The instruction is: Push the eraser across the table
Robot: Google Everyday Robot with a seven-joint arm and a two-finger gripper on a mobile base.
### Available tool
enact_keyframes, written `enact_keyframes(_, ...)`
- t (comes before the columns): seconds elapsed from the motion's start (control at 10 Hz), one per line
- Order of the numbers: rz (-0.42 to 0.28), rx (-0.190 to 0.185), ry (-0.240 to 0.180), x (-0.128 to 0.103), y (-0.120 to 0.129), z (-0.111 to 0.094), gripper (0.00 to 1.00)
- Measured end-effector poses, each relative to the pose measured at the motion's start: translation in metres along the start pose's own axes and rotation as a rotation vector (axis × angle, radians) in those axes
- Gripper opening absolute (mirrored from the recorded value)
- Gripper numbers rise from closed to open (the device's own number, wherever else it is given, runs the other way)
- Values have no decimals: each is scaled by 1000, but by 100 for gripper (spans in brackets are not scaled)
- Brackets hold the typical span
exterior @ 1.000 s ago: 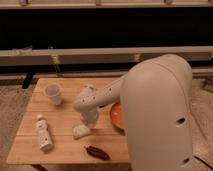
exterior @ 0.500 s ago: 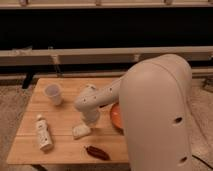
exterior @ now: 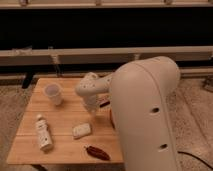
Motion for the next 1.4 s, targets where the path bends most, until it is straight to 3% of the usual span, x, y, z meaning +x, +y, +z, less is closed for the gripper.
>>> enact_keyframes(0.2, -35, 3, -11, -27, 2, 0, 80)
enact_keyframes(0.5, -85, -23, -35, -49, 13, 1, 80)
enact_keyframes(1.0, -145, -86, -11, -51, 42, 20, 80)
enact_keyframes(1.4, -165, -102, -2, -51, 51, 23, 80)
